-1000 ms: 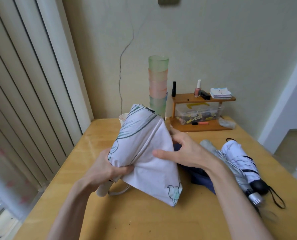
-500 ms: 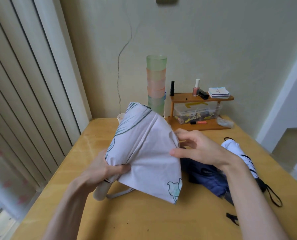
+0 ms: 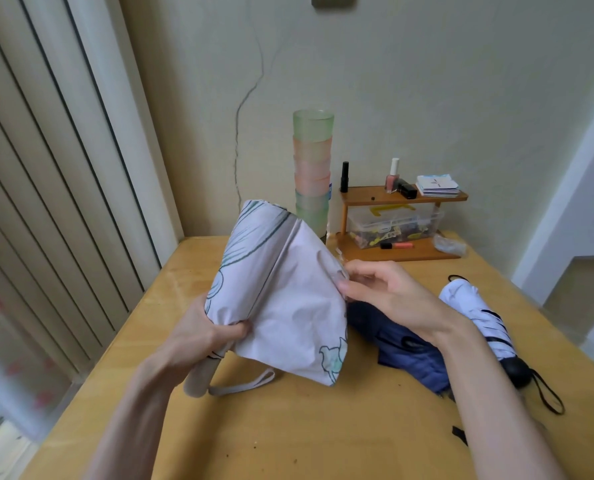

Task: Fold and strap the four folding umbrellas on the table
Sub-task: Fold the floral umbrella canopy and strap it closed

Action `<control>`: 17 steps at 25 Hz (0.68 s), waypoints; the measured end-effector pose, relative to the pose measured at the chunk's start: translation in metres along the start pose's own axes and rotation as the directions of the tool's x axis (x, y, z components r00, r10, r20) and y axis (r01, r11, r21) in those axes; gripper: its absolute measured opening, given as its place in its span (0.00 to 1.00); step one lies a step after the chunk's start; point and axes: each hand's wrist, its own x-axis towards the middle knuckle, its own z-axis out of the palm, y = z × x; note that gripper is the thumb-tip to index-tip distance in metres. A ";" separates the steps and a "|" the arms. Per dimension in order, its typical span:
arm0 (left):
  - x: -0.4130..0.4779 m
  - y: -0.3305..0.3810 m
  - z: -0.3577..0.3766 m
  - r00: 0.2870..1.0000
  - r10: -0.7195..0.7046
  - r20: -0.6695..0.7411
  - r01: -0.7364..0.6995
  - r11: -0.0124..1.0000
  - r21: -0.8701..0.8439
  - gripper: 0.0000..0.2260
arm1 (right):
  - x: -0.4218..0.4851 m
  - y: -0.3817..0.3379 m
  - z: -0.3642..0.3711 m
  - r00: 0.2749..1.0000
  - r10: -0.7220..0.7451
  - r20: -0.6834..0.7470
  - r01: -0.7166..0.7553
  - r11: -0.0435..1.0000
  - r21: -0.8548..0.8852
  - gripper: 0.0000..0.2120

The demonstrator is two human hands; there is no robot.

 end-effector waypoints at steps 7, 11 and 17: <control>0.002 0.000 0.006 1.000 0.012 -0.001 -0.012 1.000 0.024 0.22 | 0.011 0.003 0.007 0.951 -0.084 -0.296 -0.075 0.870 -0.487 0.23; 0.001 -0.001 0.006 1.000 0.018 0.007 -0.018 0.999 -0.045 0.28 | 0.016 0.010 0.012 0.981 -0.008 -0.195 -0.031 0.980 -0.196 0.09; 0.000 -0.001 -0.004 1.000 0.019 -0.001 -0.019 0.999 -0.041 0.25 | 0.012 0.005 0.009 0.946 0.061 -0.319 -0.070 0.997 -0.017 0.09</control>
